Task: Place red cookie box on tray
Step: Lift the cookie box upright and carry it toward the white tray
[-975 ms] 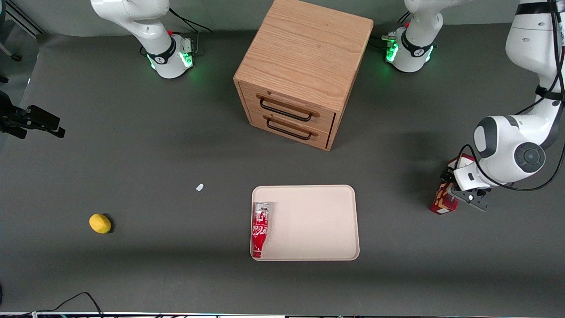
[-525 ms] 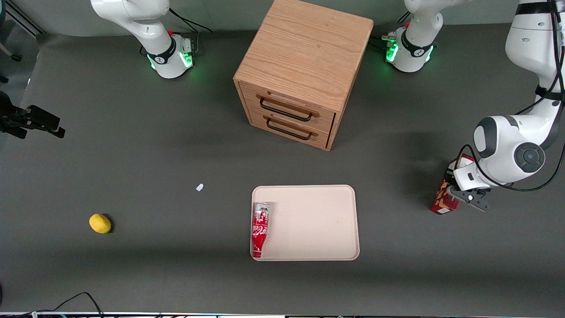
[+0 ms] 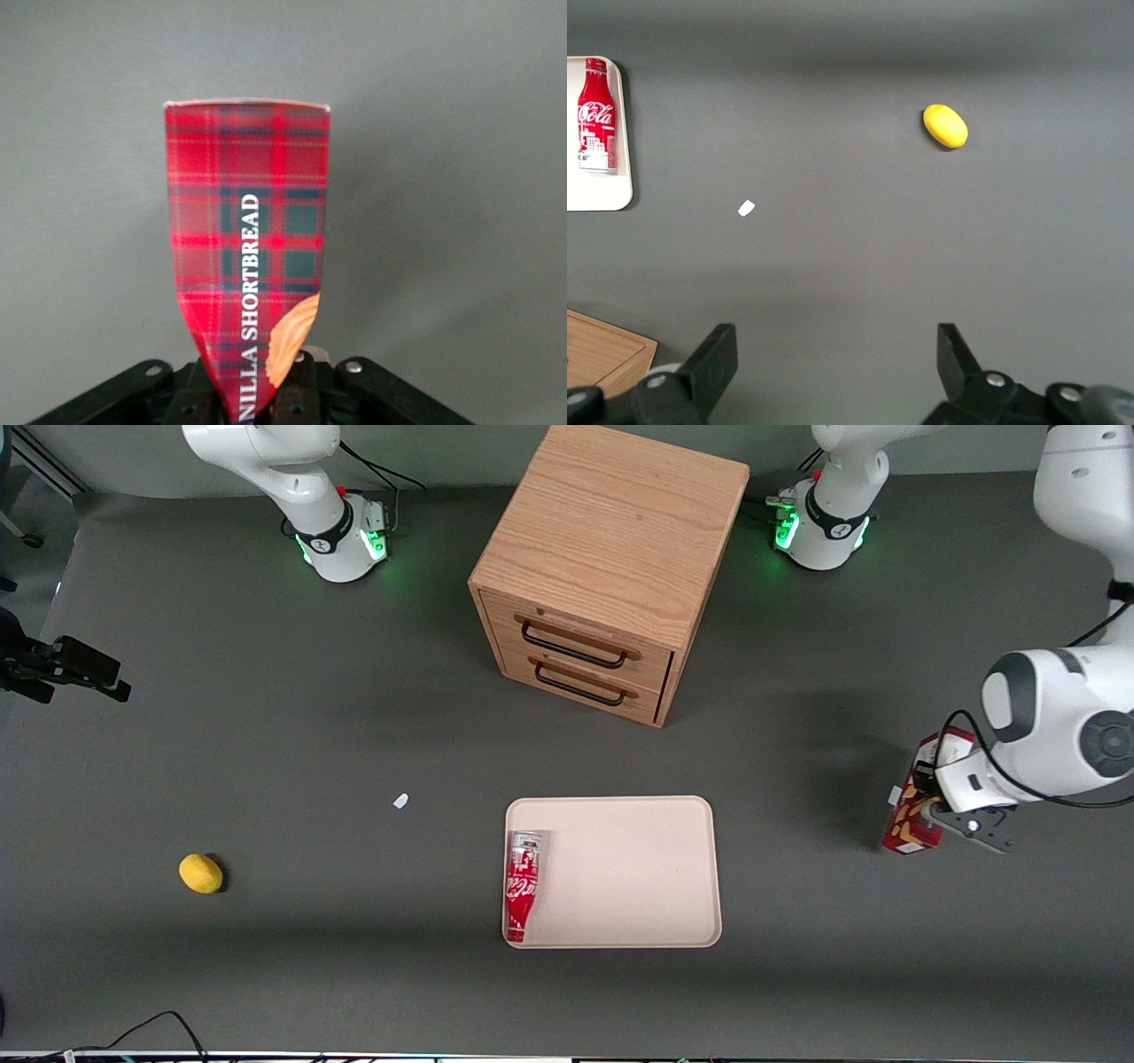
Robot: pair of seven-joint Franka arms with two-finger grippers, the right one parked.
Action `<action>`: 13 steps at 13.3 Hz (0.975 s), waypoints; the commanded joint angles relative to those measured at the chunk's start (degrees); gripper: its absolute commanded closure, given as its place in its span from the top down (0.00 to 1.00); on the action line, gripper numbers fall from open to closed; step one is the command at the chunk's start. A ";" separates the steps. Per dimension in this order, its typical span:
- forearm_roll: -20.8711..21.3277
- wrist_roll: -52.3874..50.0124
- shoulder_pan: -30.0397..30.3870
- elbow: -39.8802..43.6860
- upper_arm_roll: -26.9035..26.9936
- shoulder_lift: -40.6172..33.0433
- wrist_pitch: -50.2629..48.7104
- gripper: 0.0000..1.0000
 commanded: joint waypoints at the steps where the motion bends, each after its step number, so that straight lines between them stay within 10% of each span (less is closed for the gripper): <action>1: -1.47 -2.59 -0.82 6.67 -0.19 -3.36 -10.74 0.00; 8: -3.32 -20.50 -4.15 32.50 -5.81 -3.01 -38.80 0.00; 13: -3.76 -40.70 -8.01 40.87 -13.81 2.16 -38.21 0.00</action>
